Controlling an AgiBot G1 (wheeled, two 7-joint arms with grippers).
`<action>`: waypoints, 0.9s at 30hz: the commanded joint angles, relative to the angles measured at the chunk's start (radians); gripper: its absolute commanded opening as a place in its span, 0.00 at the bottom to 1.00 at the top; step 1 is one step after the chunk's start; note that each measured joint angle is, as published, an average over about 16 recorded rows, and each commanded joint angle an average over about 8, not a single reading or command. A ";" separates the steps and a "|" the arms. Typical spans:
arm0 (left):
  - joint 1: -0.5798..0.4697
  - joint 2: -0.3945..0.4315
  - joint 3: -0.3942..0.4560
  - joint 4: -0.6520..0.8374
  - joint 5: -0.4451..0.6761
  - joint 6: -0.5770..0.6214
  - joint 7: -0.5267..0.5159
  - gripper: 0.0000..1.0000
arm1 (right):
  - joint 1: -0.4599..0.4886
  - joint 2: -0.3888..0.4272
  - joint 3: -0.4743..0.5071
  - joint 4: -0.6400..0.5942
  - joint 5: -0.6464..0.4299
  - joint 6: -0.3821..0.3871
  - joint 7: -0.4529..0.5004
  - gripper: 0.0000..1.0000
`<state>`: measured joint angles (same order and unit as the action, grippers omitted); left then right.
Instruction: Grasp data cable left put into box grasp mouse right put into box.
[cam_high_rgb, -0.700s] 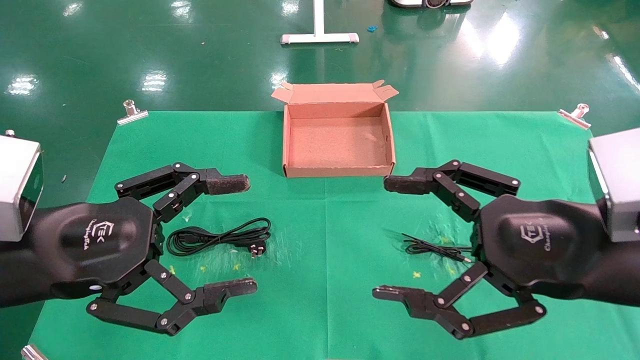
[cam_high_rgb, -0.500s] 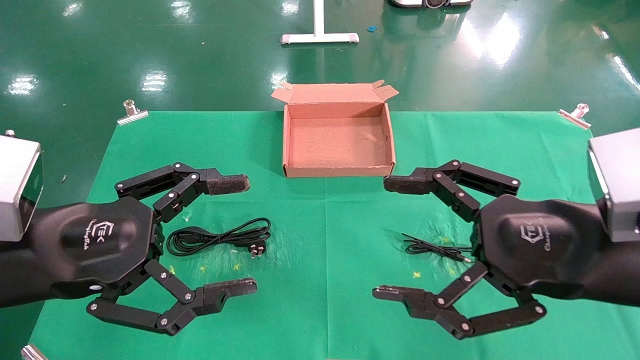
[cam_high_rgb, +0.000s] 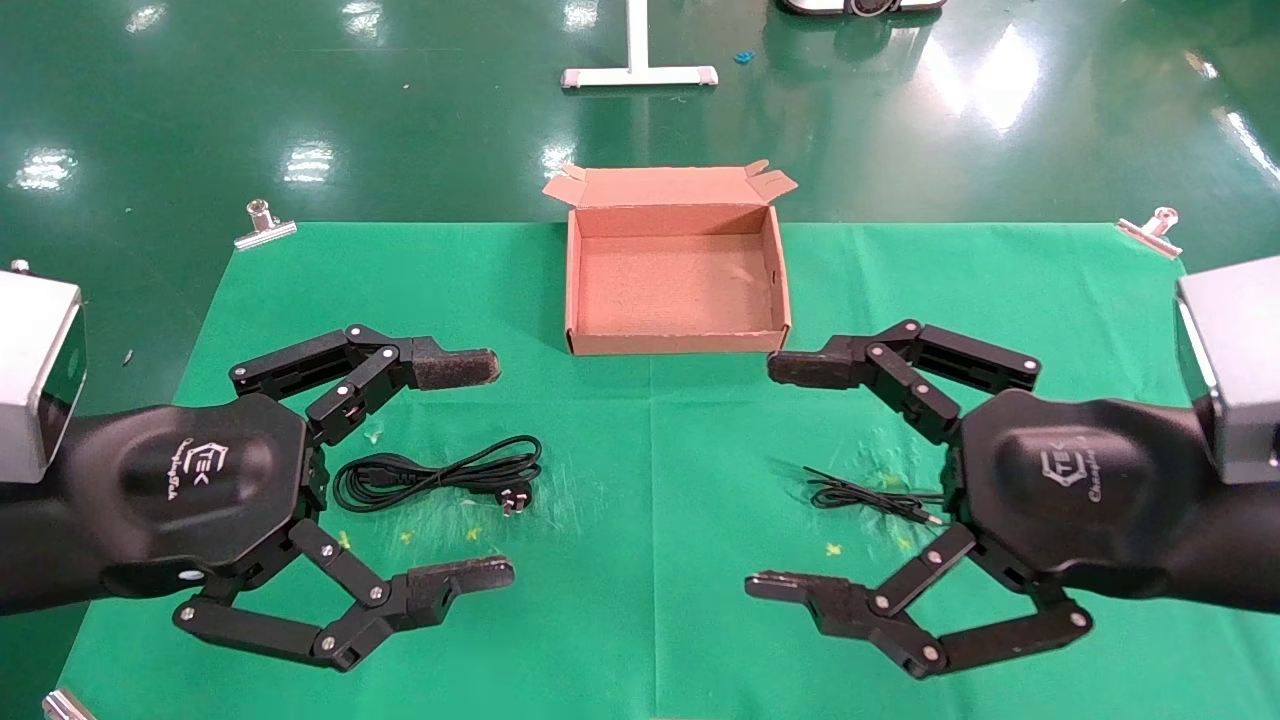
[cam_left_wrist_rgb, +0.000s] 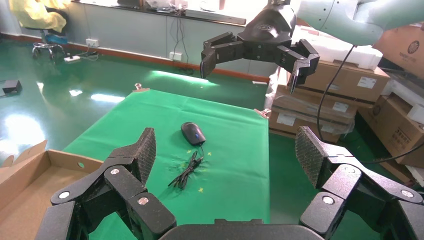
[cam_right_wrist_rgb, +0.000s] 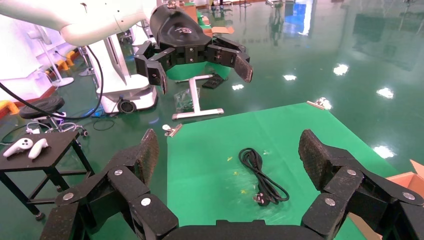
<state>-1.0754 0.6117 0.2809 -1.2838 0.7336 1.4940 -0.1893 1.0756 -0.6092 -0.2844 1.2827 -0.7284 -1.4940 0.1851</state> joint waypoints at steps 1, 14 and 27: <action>0.000 0.000 0.000 0.000 0.000 0.000 0.000 1.00 | 0.000 0.000 0.000 0.000 0.001 0.000 0.000 1.00; -0.130 -0.040 0.136 -0.068 0.362 -0.003 -0.109 1.00 | 0.036 0.055 -0.048 0.056 -0.221 0.062 -0.008 1.00; -0.426 0.182 0.429 -0.067 0.934 0.029 -0.270 1.00 | 0.104 0.057 -0.096 0.072 -0.373 0.077 0.016 1.00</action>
<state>-1.4920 0.7901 0.7024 -1.3508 1.6655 1.5247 -0.4747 1.1751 -0.5472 -0.3761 1.3546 -1.0949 -1.4164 0.2002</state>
